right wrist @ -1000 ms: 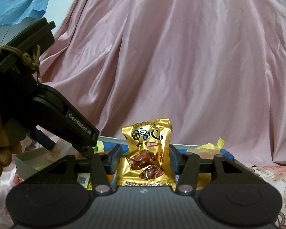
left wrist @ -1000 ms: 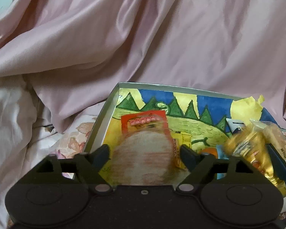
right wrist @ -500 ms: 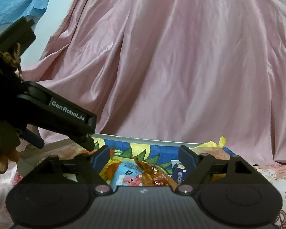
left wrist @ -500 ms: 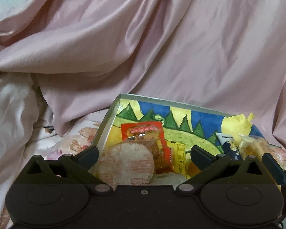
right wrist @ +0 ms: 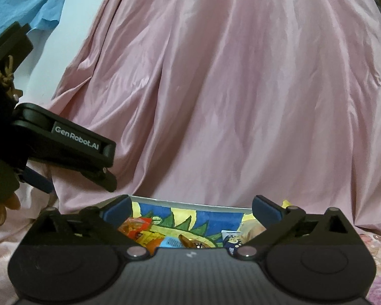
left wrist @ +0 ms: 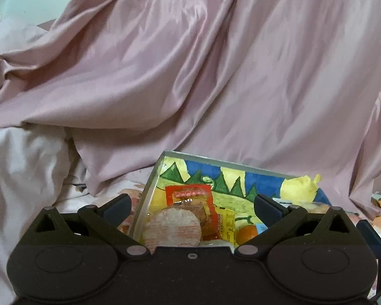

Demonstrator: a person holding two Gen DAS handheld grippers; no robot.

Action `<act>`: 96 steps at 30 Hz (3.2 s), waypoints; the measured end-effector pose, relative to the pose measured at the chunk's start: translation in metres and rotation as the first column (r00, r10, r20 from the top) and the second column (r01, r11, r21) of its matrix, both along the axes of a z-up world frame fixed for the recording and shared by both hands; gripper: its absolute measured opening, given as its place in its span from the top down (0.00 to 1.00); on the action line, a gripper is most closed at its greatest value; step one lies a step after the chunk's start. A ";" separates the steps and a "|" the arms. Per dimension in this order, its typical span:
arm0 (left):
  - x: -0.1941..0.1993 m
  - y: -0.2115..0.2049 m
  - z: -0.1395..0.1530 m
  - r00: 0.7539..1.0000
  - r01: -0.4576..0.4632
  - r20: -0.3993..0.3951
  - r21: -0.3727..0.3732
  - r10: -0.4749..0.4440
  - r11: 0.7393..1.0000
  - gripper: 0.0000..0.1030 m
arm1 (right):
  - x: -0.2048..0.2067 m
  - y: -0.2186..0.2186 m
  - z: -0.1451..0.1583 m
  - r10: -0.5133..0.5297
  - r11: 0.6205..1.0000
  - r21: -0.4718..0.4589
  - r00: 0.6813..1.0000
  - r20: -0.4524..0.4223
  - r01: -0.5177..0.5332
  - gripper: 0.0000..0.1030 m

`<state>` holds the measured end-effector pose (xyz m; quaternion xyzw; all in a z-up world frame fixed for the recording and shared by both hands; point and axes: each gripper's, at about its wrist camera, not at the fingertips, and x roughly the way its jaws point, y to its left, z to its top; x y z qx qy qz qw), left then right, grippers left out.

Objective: Organize snacks
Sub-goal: 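Open both tools to drop the snacks into the tray and withdraw, then move both tools back over the bedspread toward the last snacks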

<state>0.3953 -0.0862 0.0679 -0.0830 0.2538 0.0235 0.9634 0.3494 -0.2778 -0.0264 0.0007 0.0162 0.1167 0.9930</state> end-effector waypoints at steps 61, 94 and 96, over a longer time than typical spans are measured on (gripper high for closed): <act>-0.237 0.120 -0.058 0.991 0.096 -0.091 -0.028 -0.098 0.995 0.01 | -0.240 0.028 0.000 -0.072 0.990 -0.136 0.977 -0.201 0.045 0.00; -0.155 0.122 -0.150 0.682 0.677 -0.345 -0.036 -0.645 0.735 0.01 | -0.176 0.081 -0.079 -0.079 0.956 -0.285 0.876 -0.476 -0.069 0.00; -0.153 0.128 -0.150 0.664 0.689 -0.341 -0.066 -0.666 0.721 0.01 | -0.170 0.084 -0.082 -0.072 0.950 -0.301 0.881 -0.468 -0.082 0.00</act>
